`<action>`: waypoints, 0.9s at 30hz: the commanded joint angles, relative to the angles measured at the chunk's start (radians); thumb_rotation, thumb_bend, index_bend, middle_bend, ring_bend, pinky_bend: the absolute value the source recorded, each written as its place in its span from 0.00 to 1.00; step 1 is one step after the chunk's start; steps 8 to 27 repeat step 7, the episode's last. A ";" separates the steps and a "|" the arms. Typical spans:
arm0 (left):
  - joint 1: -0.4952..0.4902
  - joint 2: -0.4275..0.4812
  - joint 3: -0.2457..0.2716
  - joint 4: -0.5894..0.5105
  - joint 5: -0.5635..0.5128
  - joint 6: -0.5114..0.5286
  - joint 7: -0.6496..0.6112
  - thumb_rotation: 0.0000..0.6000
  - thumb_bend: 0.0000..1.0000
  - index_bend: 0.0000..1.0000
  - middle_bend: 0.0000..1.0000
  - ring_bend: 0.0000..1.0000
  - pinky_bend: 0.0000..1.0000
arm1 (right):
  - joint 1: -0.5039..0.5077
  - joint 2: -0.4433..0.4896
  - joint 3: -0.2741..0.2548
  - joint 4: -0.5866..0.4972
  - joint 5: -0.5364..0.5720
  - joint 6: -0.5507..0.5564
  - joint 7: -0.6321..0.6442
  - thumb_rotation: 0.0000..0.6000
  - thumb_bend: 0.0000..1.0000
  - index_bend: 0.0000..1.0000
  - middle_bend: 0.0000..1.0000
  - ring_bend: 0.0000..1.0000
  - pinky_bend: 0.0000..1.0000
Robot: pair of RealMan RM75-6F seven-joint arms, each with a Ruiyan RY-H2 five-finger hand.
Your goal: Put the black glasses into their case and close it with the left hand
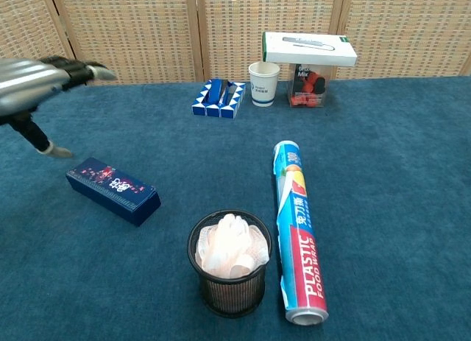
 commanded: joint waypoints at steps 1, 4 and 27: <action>0.156 0.102 -0.019 -0.150 -0.027 0.232 0.067 1.00 0.00 0.00 0.00 0.00 0.00 | 0.000 -0.001 0.001 -0.004 0.001 0.002 -0.007 1.00 0.00 0.00 0.00 0.00 0.00; 0.241 0.125 -0.003 -0.173 -0.047 0.319 0.037 1.00 0.00 0.00 0.00 0.00 0.00 | -0.002 -0.002 0.001 -0.005 0.002 0.005 -0.016 1.00 0.00 0.00 0.00 0.00 0.00; 0.305 0.127 0.006 -0.166 -0.065 0.369 -0.031 1.00 0.00 0.00 0.00 0.00 0.00 | -0.004 -0.004 0.003 -0.002 0.003 0.011 -0.010 1.00 0.00 0.00 0.00 0.00 0.00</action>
